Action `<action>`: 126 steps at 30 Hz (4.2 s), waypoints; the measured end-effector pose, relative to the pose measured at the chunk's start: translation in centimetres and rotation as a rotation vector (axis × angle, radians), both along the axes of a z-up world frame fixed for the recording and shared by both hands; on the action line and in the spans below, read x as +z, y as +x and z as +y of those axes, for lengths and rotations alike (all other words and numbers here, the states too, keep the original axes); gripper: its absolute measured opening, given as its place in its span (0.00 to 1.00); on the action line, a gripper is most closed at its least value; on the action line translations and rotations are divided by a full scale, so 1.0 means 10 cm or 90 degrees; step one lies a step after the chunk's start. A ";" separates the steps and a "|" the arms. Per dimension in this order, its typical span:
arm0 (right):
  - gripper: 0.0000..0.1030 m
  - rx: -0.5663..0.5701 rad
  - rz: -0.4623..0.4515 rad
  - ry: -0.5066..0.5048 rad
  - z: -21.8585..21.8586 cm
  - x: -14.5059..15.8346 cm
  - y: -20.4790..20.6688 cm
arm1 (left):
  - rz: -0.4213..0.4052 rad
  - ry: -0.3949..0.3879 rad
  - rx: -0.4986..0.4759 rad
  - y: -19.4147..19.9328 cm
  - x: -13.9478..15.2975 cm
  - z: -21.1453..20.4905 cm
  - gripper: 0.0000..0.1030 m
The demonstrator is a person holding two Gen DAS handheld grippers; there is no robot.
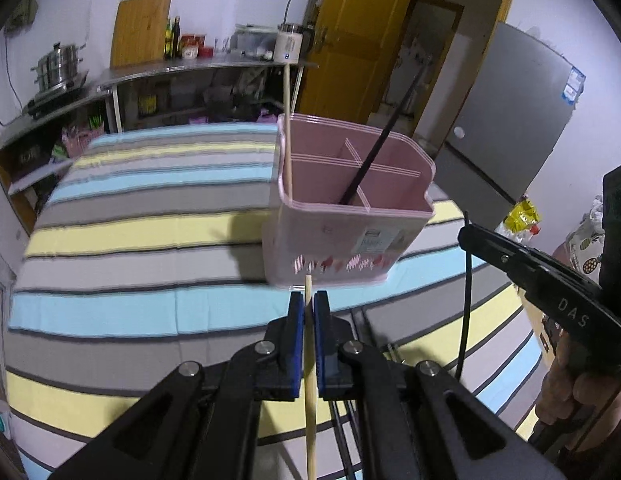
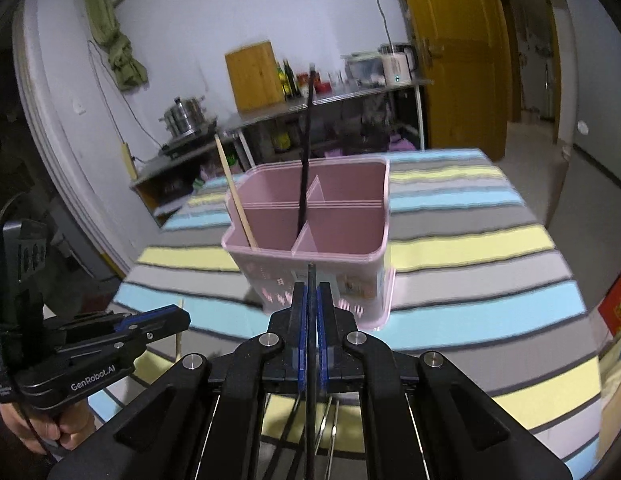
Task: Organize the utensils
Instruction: 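Lower the wooden chopstick into the basket with the left tool while the right tool inserts the black one, then open both tools and pull them back from the basket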
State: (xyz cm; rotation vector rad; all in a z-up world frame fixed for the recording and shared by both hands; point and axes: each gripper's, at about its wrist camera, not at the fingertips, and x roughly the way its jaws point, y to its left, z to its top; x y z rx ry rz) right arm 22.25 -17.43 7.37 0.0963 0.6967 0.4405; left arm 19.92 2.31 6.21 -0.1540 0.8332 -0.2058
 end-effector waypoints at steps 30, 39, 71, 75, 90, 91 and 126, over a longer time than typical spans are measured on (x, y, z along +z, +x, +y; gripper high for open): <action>0.04 -0.020 -0.097 0.011 -0.32 0.47 -0.59 | -0.086 0.005 -0.003 -0.47 0.44 0.00 0.05; 0.04 -0.012 -0.127 0.011 -0.32 0.61 -0.65 | -0.094 -0.008 -0.003 -0.49 0.61 0.09 0.05; 0.04 -0.030 -0.203 0.095 -0.07 1.33 0.04 | -0.175 -0.027 0.017 0.30 1.51 0.15 0.05; 0.04 -0.034 -0.209 0.098 -0.03 1.31 0.15 | -0.169 -0.027 0.022 0.45 1.45 0.17 0.05; 0.04 -0.042 -0.143 0.076 0.05 0.79 0.46 | -0.103 -0.025 0.029 0.82 0.90 0.16 0.05; 0.04 -0.041 -0.136 0.072 0.06 0.75 0.48 | -0.093 -0.029 0.031 0.84 0.84 0.17 0.05; 0.20 -0.034 -0.112 0.070 -0.38 0.50 -0.33 | -0.134 -0.047 0.054 -0.06 0.60 0.25 0.31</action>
